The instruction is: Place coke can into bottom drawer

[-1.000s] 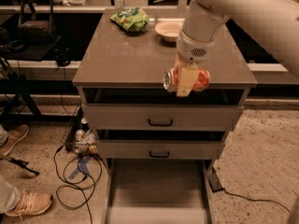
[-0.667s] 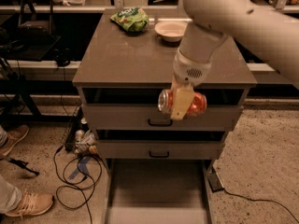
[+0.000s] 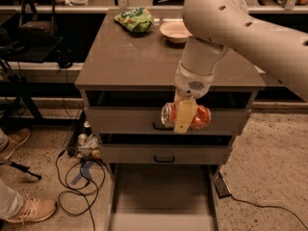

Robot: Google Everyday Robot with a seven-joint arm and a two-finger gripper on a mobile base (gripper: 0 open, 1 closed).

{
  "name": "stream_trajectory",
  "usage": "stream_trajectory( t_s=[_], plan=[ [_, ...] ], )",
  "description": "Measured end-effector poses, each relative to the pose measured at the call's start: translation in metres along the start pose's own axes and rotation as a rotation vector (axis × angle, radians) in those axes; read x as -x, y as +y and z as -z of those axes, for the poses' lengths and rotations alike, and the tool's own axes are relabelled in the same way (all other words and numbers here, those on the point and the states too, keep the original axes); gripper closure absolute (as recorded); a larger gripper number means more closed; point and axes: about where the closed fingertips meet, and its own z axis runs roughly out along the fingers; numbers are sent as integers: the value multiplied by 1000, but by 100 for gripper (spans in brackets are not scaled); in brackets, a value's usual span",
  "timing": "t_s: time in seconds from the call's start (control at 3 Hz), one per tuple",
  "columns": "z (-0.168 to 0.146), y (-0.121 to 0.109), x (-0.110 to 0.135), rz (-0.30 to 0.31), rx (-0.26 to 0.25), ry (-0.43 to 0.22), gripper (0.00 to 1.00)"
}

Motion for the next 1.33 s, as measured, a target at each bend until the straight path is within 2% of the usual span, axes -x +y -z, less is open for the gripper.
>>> stream_trajectory(
  t_s=[0.33, 0.67, 1.0, 1.33],
  plan=[
    [-36, 7, 4, -11, 57, -24, 100],
    [-105, 24, 21, -12, 137, -80, 100],
    [-185, 38, 48, -31, 190, -141, 100],
    [-257, 45, 73, -117, 231, -204, 100]
  ],
)
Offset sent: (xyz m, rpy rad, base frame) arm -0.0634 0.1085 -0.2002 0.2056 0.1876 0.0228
